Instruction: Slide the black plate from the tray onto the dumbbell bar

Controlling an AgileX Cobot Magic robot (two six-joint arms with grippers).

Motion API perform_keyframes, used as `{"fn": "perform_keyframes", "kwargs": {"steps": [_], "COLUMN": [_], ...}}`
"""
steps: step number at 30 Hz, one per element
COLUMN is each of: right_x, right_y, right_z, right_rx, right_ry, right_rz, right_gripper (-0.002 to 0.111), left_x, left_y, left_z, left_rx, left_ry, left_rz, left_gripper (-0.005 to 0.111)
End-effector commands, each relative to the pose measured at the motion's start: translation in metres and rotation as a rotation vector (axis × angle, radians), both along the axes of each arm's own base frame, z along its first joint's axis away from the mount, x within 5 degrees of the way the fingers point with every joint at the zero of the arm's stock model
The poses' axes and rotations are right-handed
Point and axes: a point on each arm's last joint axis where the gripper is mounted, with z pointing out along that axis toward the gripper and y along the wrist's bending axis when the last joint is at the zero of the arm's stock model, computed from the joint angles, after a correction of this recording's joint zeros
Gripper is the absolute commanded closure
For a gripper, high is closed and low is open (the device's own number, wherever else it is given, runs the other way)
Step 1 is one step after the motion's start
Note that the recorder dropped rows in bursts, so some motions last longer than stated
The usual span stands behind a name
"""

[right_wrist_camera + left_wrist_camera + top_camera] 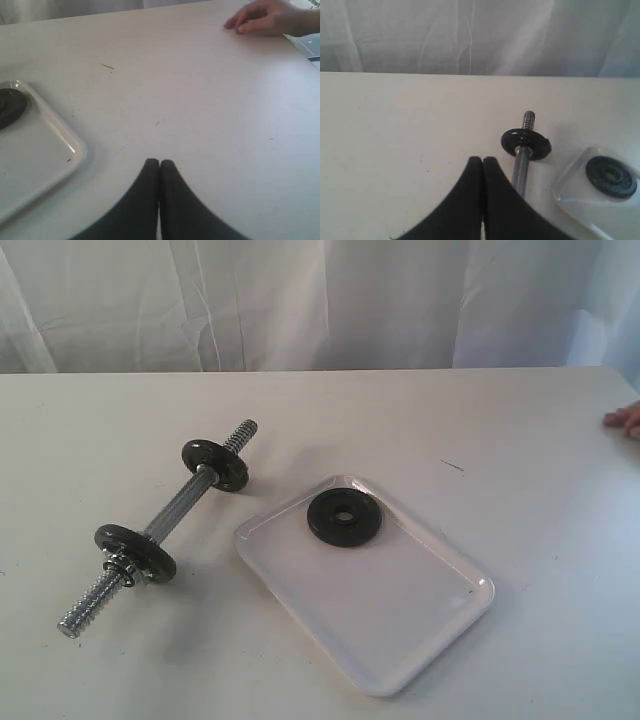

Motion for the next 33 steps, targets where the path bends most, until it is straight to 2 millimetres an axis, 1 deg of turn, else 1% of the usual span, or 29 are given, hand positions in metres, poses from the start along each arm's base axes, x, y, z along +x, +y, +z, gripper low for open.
{"fn": "perform_keyframes", "kwargs": {"steps": [1,2,3,4,5,7,8,10,12,14,15,16,17,18,19,20,21,22,23,26,28,30,33], "right_x": [0.000,0.000,0.000,0.000,0.000,0.000,0.000,0.000,0.000,0.000,0.000,0.000,0.000,0.000,0.000,0.000,0.000,0.000,0.000,0.000,0.000,0.000,0.000], "right_y": [0.000,0.000,0.000,0.000,0.000,0.000,0.000,0.000,0.000,0.000,0.000,0.000,0.000,0.000,0.000,0.000,0.000,0.000,0.000,0.000,0.000,0.000,0.000], "right_z": [-0.001,-0.001,-0.001,-0.001,-0.001,-0.001,-0.001,-0.001,-0.001,-0.001,-0.001,-0.001,-0.001,-0.001,-0.001,-0.001,-0.001,-0.001,-0.001,-0.001,-0.001,-0.001,-0.001], "right_rx": [-0.002,-0.002,-0.002,-0.002,-0.002,-0.002,-0.002,-0.002,-0.002,-0.002,-0.002,-0.002,-0.002,-0.002,-0.002,-0.002,-0.002,-0.002,-0.002,-0.002,-0.002,-0.002,-0.002], "right_ry": [-0.008,-0.008,-0.008,-0.008,-0.008,-0.008,-0.008,-0.008,-0.008,-0.008,-0.008,-0.008,-0.008,-0.008,-0.008,-0.008,-0.008,-0.008,-0.008,-0.008,-0.008,-0.008,-0.008], "right_rz": [-0.006,-0.006,-0.006,-0.006,-0.006,-0.006,-0.006,-0.006,-0.006,-0.006,-0.006,-0.006,-0.006,-0.006,-0.006,-0.006,-0.006,-0.006,-0.006,-0.006,-0.006,-0.006,-0.006], "right_gripper": [0.108,0.108,0.108,0.108,0.108,0.108,0.108,0.108,0.108,0.108,0.108,0.108,0.108,0.108,0.108,0.108,0.108,0.108,0.108,0.108,0.108,0.108,0.108], "left_x": [0.045,0.061,0.075,0.086,0.102,0.122,0.137,0.157,0.179,0.198,0.213,0.220,0.233,0.239,0.247,0.251,0.256,0.259,0.262,0.269,0.272,0.277,0.284], "left_y": [-0.008,-0.011,-0.013,-0.015,-0.018,-0.021,-0.024,-0.027,-0.031,-0.034,-0.036,-0.038,-0.042,-0.046,-0.055,-0.062,-0.072,-0.077,-0.086,-0.105,-0.112,-0.115,-0.116], "left_z": [0.027,0.031,0.031,0.034,0.031,0.032,0.029,0.024,0.017,0.009,0.001,-0.006,-0.015,-0.021,-0.032,-0.038,-0.049,-0.054,-0.063,-0.087,-0.102,-0.117,-0.129], "left_rx": [0.151,0.173,0.181,0.186,0.200,0.227,0.238,0.256,0.263,0.265,0.261,0.256,0.242,0.236,0.227,0.225,0.214,0.219,0.225,0.246,0.277,0.321,0.326], "left_ry": [0.143,0.200,0.253,0.288,0.355,0.431,0.478,0.543,0.588,0.632,0.671,0.699,0.732,0.743,0.747,0.739,0.744,0.747,0.758,0.774,0.805,0.821,0.811], "left_rz": [-0.094,-0.123,-0.140,-0.156,-0.183,-0.229,-0.253,-0.291,-0.319,-0.342,-0.354,-0.362,-0.397,-0.437,-0.524,-0.569,-0.621,-0.635,-0.649,-0.665,-0.667,-0.624,-0.586], "left_gripper": [0.107,0.107,0.107,0.107,0.107,0.107,0.106,0.101,0.089,0.074,0.057,0.049,0.039,0.035,0.030,0.028,0.026,0.025,0.024,0.024,0.024,0.024,0.024]}}
